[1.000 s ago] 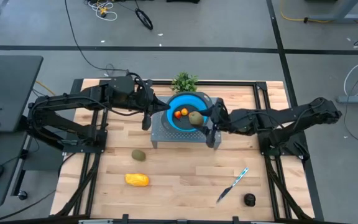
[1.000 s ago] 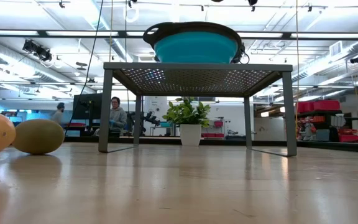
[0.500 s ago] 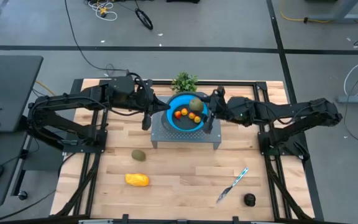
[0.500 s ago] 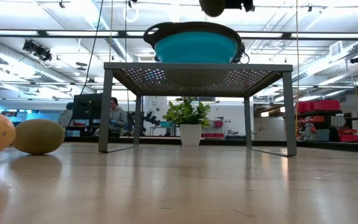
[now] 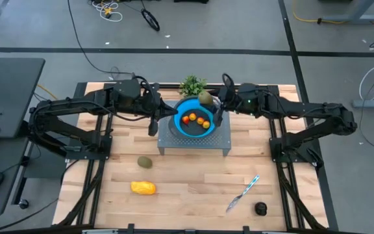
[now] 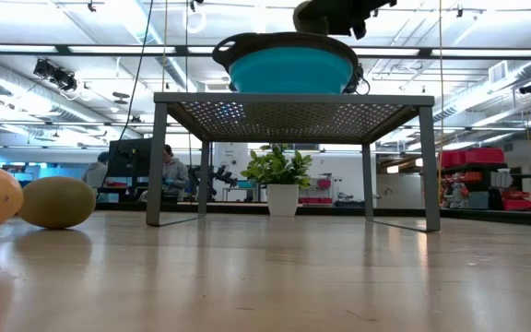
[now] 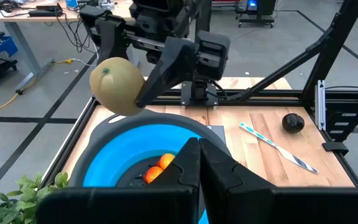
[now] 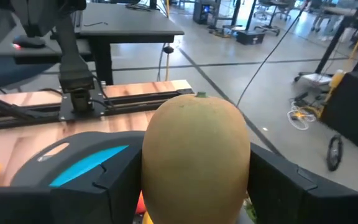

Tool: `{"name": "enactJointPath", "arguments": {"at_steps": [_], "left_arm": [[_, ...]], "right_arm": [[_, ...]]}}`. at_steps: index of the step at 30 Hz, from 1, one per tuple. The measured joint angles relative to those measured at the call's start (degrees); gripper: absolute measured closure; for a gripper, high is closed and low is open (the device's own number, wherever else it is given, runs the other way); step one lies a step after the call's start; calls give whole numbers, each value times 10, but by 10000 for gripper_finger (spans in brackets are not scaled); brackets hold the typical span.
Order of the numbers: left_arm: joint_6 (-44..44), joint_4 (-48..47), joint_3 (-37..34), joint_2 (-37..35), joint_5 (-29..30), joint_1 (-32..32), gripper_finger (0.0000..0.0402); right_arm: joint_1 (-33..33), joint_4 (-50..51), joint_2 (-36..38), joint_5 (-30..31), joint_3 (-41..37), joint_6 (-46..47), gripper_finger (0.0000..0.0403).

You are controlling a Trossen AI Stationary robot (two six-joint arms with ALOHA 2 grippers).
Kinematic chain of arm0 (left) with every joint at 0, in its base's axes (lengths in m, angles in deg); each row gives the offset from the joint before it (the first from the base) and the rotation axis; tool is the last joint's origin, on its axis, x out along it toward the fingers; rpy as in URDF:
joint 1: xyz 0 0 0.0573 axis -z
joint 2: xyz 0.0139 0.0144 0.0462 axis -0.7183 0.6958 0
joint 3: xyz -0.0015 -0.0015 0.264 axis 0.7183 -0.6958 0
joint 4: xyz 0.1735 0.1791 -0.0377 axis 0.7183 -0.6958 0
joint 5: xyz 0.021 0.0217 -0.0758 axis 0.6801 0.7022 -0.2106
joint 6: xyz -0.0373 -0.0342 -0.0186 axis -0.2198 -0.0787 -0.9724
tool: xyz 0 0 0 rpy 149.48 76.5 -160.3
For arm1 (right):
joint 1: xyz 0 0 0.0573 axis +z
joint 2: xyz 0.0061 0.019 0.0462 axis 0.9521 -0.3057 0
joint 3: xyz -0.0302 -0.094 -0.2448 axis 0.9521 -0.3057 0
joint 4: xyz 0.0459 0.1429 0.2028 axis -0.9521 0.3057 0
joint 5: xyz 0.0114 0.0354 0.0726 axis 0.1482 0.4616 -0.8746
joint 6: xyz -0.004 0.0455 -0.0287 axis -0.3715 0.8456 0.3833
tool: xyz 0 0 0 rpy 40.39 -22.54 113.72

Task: Pick & Place Fruit
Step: Put the right green kiwi into the strainer bowl on the shelf

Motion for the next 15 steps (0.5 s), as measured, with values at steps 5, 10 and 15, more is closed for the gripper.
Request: {"name": "enactJointPath", "arguments": {"at_steps": [5, 10, 15], "left_arm": [[0, 0, 0, 0, 4, 0, 398], [2, 0, 0, 0, 5, 0, 399], [2, 0, 0, 0, 5, 0, 397]], "right_arm": [[-5, 2, 0, -20, 0, 18, 153], [-5, 7, 0, -23, 0, 17, 153], [-5, -7, -12, -25, 0, 42, 153]]}}
